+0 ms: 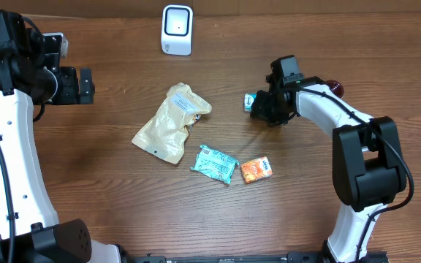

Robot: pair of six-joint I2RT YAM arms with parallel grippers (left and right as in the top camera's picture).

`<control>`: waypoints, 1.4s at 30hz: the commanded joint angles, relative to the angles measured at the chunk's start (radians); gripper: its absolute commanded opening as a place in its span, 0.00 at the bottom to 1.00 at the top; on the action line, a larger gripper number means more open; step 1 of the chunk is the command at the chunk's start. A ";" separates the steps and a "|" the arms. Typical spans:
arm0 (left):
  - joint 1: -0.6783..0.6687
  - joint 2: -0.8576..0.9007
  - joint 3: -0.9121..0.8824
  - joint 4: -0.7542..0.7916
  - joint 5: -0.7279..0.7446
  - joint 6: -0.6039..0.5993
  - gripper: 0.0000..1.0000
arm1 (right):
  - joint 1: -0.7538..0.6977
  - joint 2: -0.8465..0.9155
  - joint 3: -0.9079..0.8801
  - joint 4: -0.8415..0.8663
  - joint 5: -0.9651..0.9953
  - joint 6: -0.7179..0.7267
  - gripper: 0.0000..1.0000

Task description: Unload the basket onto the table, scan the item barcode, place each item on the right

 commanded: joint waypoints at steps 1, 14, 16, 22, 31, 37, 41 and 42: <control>-0.013 0.006 -0.003 0.000 0.000 0.021 0.99 | 0.001 0.000 0.003 0.037 -0.013 -0.050 0.13; -0.013 0.006 -0.003 0.000 0.000 0.021 1.00 | -0.001 -0.054 0.119 -0.096 -0.092 -0.190 0.20; -0.013 0.006 -0.003 0.000 0.000 0.021 1.00 | -0.001 -0.084 0.150 -0.151 -0.106 -0.191 0.22; -0.013 0.006 -0.003 0.000 0.000 0.021 1.00 | -0.001 -0.212 0.208 -0.295 -0.108 -0.214 0.24; -0.013 0.006 -0.003 0.000 0.000 0.021 1.00 | -0.001 -0.400 0.212 -0.420 -0.104 -0.241 0.32; -0.013 0.006 -0.003 0.000 0.000 0.021 1.00 | -0.001 -0.446 0.212 -0.479 -0.045 -0.240 0.39; -0.013 0.006 -0.003 0.000 0.000 0.021 0.99 | -0.001 -0.427 0.212 -0.497 0.003 -0.209 0.40; -0.013 0.006 -0.003 0.000 0.000 0.021 1.00 | -0.001 -0.423 0.212 -0.499 0.003 -0.209 0.40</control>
